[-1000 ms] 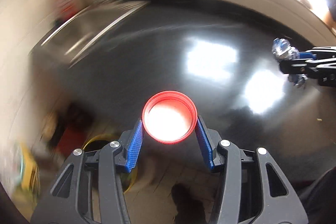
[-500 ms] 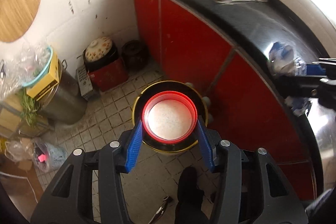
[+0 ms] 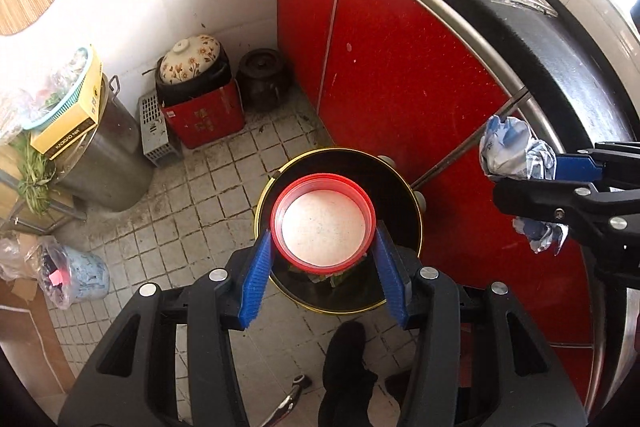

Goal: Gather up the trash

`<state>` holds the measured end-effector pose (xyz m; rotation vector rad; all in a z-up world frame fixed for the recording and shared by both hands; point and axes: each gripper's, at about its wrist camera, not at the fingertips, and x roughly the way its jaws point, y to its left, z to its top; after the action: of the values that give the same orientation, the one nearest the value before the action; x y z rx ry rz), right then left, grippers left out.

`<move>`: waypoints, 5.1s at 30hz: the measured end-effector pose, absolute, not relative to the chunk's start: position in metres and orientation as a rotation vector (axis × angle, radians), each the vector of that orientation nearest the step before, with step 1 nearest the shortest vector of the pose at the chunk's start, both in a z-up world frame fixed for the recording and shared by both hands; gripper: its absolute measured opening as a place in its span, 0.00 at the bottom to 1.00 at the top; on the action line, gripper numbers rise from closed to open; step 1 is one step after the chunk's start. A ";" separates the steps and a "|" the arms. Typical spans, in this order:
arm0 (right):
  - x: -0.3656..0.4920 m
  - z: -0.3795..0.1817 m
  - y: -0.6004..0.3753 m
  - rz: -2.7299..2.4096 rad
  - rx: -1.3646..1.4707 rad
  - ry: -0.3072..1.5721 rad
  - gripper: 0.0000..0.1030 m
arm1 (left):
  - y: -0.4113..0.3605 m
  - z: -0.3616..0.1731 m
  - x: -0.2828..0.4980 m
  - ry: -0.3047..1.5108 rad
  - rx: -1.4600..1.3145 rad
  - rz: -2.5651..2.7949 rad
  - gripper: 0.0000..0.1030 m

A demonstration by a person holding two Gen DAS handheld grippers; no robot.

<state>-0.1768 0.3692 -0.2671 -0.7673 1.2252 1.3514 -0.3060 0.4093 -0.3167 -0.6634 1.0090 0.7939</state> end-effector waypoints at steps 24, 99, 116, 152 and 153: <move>-0.162 -0.252 0.365 1.335 -0.708 1.228 0.53 | 0.415 -0.314 -0.296 0.995 -0.665 0.783 0.70; 0.006 -0.088 -0.294 0.035 0.159 1.032 0.92 | 0.038 -0.118 0.045 1.016 -0.053 -0.053 0.93; 0.007 -0.087 -0.294 0.033 0.162 1.035 0.92 | 0.038 -0.118 0.046 1.021 -0.044 -0.057 0.93; 0.015 -0.090 -0.291 0.041 0.160 1.045 0.92 | 0.040 -0.122 0.048 1.030 -0.042 -0.060 0.93; 0.015 -0.090 -0.291 0.042 0.160 1.045 0.92 | 0.040 -0.122 0.048 1.031 -0.044 -0.061 0.93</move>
<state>0.0153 -0.2912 -0.0897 0.1603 1.0453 0.0421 0.0482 0.0399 -0.1222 -0.0439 1.0306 -0.0611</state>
